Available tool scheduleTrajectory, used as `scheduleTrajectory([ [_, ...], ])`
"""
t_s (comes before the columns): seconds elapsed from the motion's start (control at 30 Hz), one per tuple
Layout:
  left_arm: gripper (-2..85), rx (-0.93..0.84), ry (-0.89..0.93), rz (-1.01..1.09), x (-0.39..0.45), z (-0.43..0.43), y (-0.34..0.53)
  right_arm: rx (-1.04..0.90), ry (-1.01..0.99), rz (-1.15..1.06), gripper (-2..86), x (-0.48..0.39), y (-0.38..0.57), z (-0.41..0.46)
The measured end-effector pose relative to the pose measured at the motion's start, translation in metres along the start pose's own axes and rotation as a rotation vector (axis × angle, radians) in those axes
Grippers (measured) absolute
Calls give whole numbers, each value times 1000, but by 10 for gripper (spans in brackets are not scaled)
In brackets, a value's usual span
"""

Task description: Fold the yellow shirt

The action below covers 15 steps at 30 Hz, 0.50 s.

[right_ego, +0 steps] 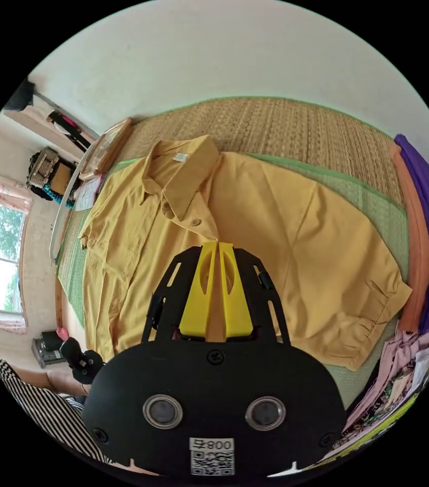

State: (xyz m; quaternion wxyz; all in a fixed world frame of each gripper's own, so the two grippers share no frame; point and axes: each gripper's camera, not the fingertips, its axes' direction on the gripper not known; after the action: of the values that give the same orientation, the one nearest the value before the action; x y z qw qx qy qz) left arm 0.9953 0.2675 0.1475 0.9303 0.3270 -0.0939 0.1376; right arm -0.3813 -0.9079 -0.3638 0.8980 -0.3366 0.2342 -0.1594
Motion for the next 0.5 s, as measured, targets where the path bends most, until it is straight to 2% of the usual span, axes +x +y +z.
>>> scheduleTrajectory([
  [0.07, 37, -22, 15, -13, 1, 9, 3, -12, -45, 48, 16, 20, 10, -2],
  [0.2, 51, 63, 3, -1, 15, -13, 27, 78, -57, 66, 38, 19, 35, -30],
  [0.27, 59, 116, -55, -18, 19, -33, 43, 119, -61, 65, 51, 9, 44, -41],
  [0.33, 70, 160, -204, -60, 22, -59, 67, 162, -92, 47, 60, -7, 53, -49],
  [0.5, 83, 115, -428, -150, 17, -73, 99, 148, -162, -100, 79, -95, 41, -32],
])
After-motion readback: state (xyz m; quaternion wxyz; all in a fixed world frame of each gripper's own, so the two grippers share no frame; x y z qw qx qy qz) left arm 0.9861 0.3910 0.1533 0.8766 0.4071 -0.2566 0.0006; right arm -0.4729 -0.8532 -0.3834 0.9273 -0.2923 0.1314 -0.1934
